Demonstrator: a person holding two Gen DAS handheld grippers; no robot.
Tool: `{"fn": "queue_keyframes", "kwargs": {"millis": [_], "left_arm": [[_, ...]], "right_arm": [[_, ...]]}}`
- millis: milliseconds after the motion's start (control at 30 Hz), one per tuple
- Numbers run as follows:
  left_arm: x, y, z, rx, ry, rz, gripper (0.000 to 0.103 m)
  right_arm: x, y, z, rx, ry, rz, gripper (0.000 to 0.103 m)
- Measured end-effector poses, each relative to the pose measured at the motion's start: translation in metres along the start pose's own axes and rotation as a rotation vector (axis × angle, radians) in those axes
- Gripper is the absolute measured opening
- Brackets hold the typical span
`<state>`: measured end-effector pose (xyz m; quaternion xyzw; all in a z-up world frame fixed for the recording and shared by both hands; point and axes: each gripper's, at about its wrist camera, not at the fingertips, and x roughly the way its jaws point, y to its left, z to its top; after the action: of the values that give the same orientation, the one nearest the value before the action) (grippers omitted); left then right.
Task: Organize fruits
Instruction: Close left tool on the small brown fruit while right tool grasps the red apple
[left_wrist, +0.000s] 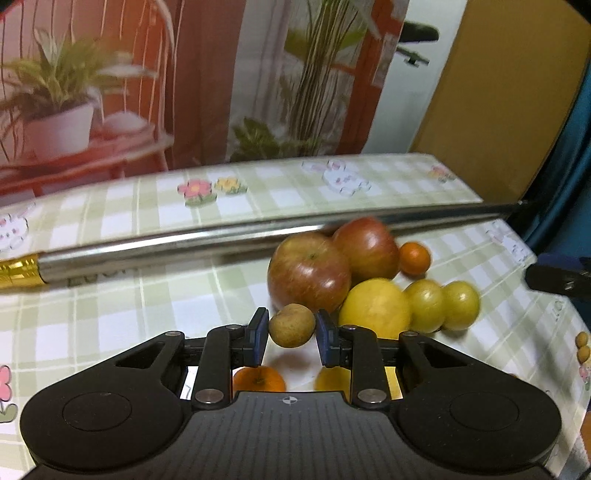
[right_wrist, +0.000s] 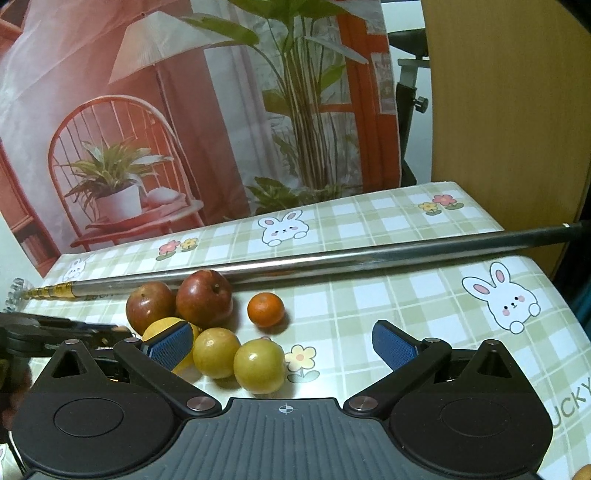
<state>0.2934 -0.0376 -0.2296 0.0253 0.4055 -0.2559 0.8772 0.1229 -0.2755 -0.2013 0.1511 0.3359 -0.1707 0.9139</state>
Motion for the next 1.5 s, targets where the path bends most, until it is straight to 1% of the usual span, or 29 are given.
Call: {"fn": "queue_keyframes", "kwargs": {"millis": [100, 233, 367, 433, 533, 567, 600, 700, 800, 933, 1100, 1167, 1300, 1333, 1367, 1400, 1500], "left_arm": [[-0.018, -0.003, 0.0, -0.013, -0.042, 0.008, 0.029], [-0.04, -0.002, -0.004, -0.068, -0.097, 0.009, 0.029], [-0.059, 0.003, -0.008, -0.112, -0.14, 0.033, 0.029], [-0.066, 0.005, -0.01, -0.125, -0.158, 0.051, 0.029], [-0.075, 0.007, -0.013, -0.134, -0.179, 0.088, 0.029], [-0.079, 0.008, -0.013, -0.135, -0.186, 0.097, 0.029], [-0.081, 0.009, -0.014, -0.138, -0.192, 0.105, 0.029], [-0.085, 0.013, -0.015, -0.153, -0.195, 0.111, 0.029], [-0.086, 0.018, -0.017, -0.159, -0.196, 0.116, 0.029], [-0.086, 0.02, -0.019, -0.168, -0.197, 0.114, 0.029], [-0.086, 0.017, -0.021, -0.165, -0.193, 0.114, 0.029], [-0.087, 0.017, -0.022, -0.163, -0.194, 0.112, 0.029], [-0.086, 0.016, -0.022, -0.162, -0.192, 0.112, 0.029], [-0.087, 0.016, -0.023, -0.161, -0.192, 0.112, 0.029], [-0.087, 0.016, -0.022, -0.161, -0.193, 0.11, 0.029], [-0.087, 0.016, -0.022, -0.162, -0.194, 0.108, 0.029], [-0.09, 0.016, -0.023, -0.159, -0.199, 0.105, 0.029]], "right_arm": [[0.001, 0.001, 0.0, -0.02, -0.005, 0.009, 0.103], [0.005, 0.005, 0.002, -0.054, -0.025, 0.021, 0.1], [0.015, 0.005, 0.008, -0.021, -0.03, 0.051, 0.098], [0.024, 0.008, 0.014, -0.005, -0.025, 0.089, 0.096], [0.042, 0.012, 0.02, 0.002, -0.014, 0.146, 0.092], [0.05, 0.014, 0.022, 0.004, -0.008, 0.158, 0.089], [0.059, 0.015, 0.024, 0.01, 0.003, 0.169, 0.083], [0.083, 0.02, 0.029, 0.004, 0.029, 0.203, 0.072], [0.102, 0.032, 0.031, -0.065, 0.04, 0.211, 0.067], [0.12, 0.043, 0.034, -0.116, 0.063, 0.22, 0.065], [0.136, 0.052, 0.036, -0.137, 0.101, 0.249, 0.065], [0.143, 0.053, 0.035, -0.122, 0.129, 0.263, 0.064], [0.148, 0.044, 0.032, -0.046, 0.144, 0.284, 0.064], [0.149, 0.042, 0.031, -0.031, 0.148, 0.291, 0.063], [0.148, 0.04, 0.03, -0.025, 0.149, 0.302, 0.058], [0.147, 0.039, 0.03, -0.023, 0.15, 0.306, 0.058], [0.14, 0.04, 0.029, -0.066, 0.148, 0.279, 0.058]]}}
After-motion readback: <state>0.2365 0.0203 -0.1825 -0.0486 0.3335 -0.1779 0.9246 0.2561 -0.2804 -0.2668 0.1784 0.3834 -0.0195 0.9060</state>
